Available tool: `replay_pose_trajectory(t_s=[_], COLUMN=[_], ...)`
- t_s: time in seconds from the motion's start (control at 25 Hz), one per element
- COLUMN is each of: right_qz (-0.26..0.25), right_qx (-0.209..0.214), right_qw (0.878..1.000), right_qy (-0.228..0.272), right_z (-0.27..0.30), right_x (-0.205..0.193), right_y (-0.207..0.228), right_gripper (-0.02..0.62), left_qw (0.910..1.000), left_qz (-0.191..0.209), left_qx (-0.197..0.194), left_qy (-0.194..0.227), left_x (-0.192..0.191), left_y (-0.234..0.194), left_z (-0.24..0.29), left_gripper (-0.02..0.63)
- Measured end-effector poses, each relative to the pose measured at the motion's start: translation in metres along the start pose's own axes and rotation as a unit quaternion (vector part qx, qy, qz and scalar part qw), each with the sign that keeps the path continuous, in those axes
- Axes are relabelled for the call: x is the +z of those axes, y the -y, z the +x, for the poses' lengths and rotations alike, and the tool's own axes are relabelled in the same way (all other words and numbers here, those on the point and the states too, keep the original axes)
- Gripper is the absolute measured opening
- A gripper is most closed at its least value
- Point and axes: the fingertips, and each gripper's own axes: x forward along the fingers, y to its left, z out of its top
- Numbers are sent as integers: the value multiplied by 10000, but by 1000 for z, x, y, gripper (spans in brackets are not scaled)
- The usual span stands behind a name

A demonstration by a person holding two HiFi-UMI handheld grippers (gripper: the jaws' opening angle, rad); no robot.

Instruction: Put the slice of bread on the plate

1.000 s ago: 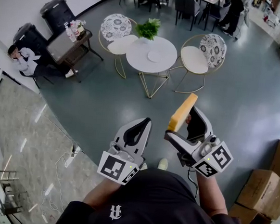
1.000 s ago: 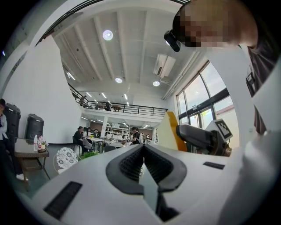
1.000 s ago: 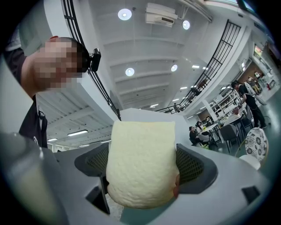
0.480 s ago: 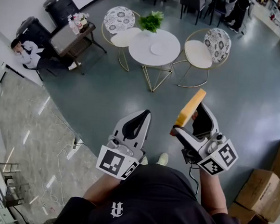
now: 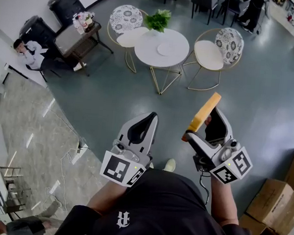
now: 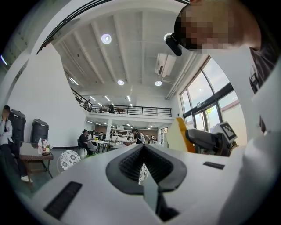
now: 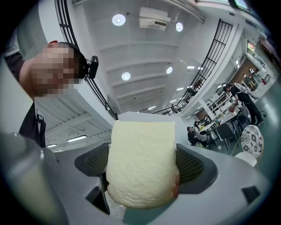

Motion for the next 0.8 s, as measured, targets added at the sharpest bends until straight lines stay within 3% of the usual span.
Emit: replay_pose_trajectory(t_s=[0.8], right_qz=[112], right_qx=[-88], right_qw=[9999], right_qy=[35], right_z=[-6], right_x=[6], right_y=[37], right_gripper=[485], left_qw=[10000], left_qz=[-26], left_qx=[-27], left_qy=[-49], left_x=[-10], left_y=[7], left_z=[41], left_gripper=[8])
